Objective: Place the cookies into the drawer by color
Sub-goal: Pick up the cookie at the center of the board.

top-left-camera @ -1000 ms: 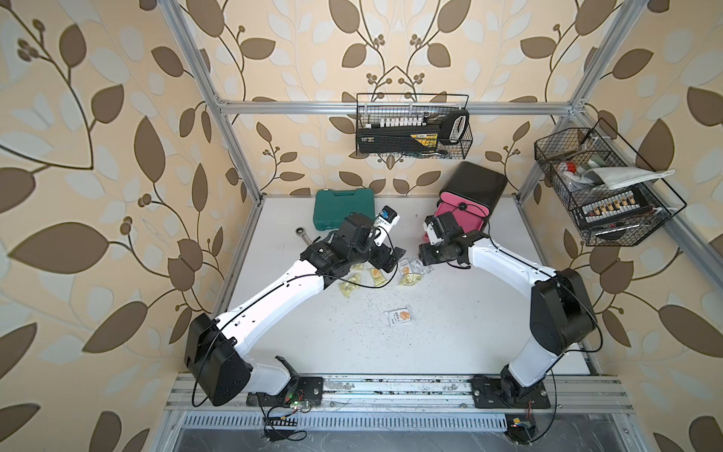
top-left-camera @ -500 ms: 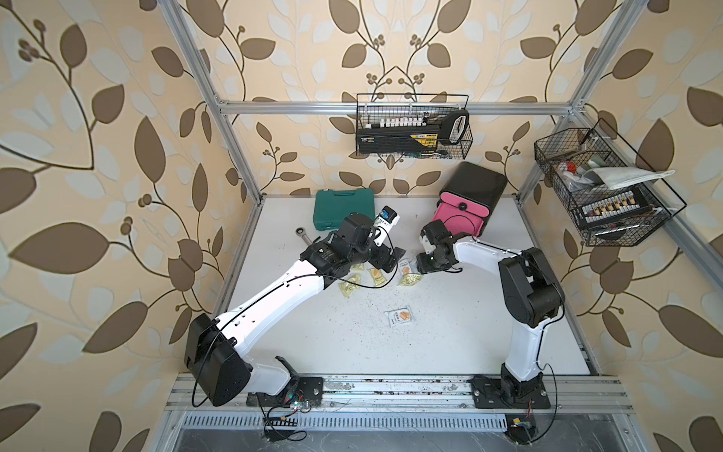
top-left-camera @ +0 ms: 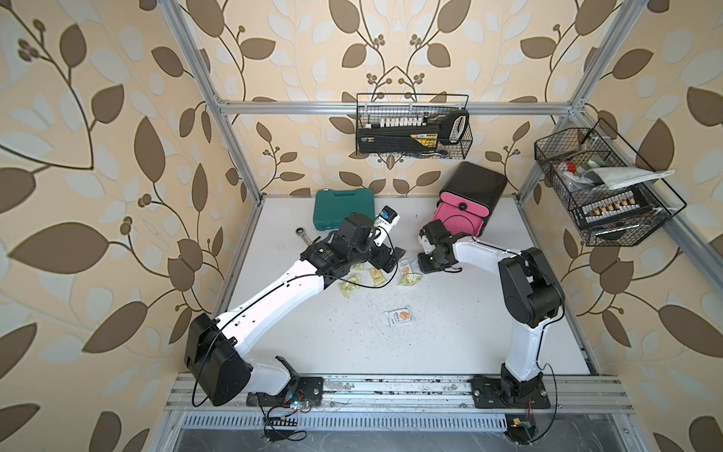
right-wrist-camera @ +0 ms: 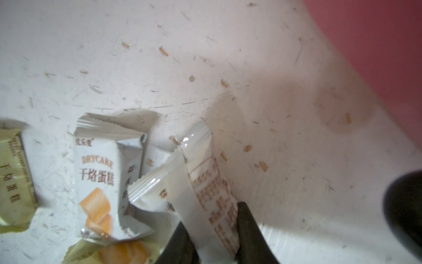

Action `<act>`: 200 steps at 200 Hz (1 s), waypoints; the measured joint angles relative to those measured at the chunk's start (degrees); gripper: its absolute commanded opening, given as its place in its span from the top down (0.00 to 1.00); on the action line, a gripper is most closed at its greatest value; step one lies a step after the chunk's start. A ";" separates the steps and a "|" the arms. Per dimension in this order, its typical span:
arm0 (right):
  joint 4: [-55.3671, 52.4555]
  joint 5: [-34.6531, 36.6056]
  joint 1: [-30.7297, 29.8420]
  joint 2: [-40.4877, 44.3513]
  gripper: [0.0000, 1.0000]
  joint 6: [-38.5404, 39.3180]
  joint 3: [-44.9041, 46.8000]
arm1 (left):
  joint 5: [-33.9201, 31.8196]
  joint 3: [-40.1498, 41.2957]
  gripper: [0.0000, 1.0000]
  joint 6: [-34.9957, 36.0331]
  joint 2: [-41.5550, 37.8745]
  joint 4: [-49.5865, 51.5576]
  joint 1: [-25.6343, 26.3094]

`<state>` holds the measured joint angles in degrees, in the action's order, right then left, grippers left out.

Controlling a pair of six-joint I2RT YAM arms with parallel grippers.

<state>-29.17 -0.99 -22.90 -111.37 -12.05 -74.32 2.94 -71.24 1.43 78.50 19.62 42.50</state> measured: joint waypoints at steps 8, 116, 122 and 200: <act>-0.33 0.00 -0.31 0.59 0.75 0.00 -0.02 | 0.02 0.00 0.02 0.00 0.00 0.02 0.00; -0.94 5.14 3.43 14.43 0.76 -1.03 -7.23 | 0.13 0.00 0.02 0.00 0.00 0.00 0.00; -0.74 5.79 4.37 14.43 0.76 -1.18 -7.58 | 0.13 0.00 0.01 0.02 0.00 0.00 0.00; 0.76 10.91 12.48 5.66 0.76 -2.12 -11.87 | 0.09 0.00 0.02 0.02 0.00 0.00 0.00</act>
<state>-28.40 9.91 -10.41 -105.71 -14.17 -86.19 3.03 -71.24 1.45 78.50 19.62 42.50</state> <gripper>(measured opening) 0.245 0.985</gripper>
